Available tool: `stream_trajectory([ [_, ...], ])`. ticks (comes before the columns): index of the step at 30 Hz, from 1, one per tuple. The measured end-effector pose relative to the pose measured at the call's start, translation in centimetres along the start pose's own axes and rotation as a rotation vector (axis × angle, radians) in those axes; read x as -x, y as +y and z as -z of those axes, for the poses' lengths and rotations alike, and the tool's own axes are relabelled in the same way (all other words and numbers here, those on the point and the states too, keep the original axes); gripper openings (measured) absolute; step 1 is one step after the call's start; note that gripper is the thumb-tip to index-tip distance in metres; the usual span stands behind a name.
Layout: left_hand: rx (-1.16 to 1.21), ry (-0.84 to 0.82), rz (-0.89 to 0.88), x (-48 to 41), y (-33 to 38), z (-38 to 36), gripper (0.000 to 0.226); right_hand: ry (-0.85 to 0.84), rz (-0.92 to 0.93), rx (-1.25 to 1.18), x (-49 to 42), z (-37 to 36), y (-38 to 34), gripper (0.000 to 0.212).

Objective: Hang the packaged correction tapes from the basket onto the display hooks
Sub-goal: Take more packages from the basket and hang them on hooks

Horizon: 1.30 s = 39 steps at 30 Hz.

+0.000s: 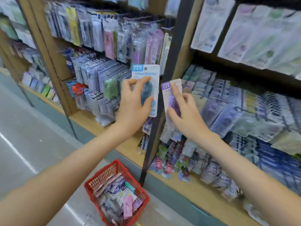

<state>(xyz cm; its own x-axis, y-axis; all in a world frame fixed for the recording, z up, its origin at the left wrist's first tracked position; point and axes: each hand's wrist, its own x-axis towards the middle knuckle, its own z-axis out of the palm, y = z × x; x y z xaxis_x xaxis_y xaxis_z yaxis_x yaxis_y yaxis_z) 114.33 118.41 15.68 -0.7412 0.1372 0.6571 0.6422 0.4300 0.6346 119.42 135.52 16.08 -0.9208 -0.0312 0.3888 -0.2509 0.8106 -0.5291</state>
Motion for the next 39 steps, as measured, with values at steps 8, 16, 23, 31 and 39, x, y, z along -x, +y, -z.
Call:
stream_trajectory([
  [8, -0.068, 0.151, -0.476, -10.2, 13.1, 0.8, 0.049, 0.384, 0.164, 0.101, -2.9, 17.1, -4.2, 0.066],
  [16, 0.012, 0.218, -0.647, -19.3, 17.4, -0.5, 0.051, 0.689, 0.087, 0.189, -8.3, 28.1, -4.9, 0.068],
  [23, 0.096, 0.292, -0.666, -25.5, 17.9, -0.7, 0.059, 0.545, 0.040, 0.242, -15.5, 30.3, -6.6, 0.064],
  [31, -0.024, 0.293, -0.658, -29.4, 17.6, -1.0, 0.058, 0.554, -0.033, 0.332, -20.5, 32.1, -6.4, 0.065],
  [39, -0.086, 0.283, -0.590, -31.2, 17.6, -1.7, 0.056, 0.563, -0.102, 0.725, -20.7, 32.2, -6.8, 0.066],
])
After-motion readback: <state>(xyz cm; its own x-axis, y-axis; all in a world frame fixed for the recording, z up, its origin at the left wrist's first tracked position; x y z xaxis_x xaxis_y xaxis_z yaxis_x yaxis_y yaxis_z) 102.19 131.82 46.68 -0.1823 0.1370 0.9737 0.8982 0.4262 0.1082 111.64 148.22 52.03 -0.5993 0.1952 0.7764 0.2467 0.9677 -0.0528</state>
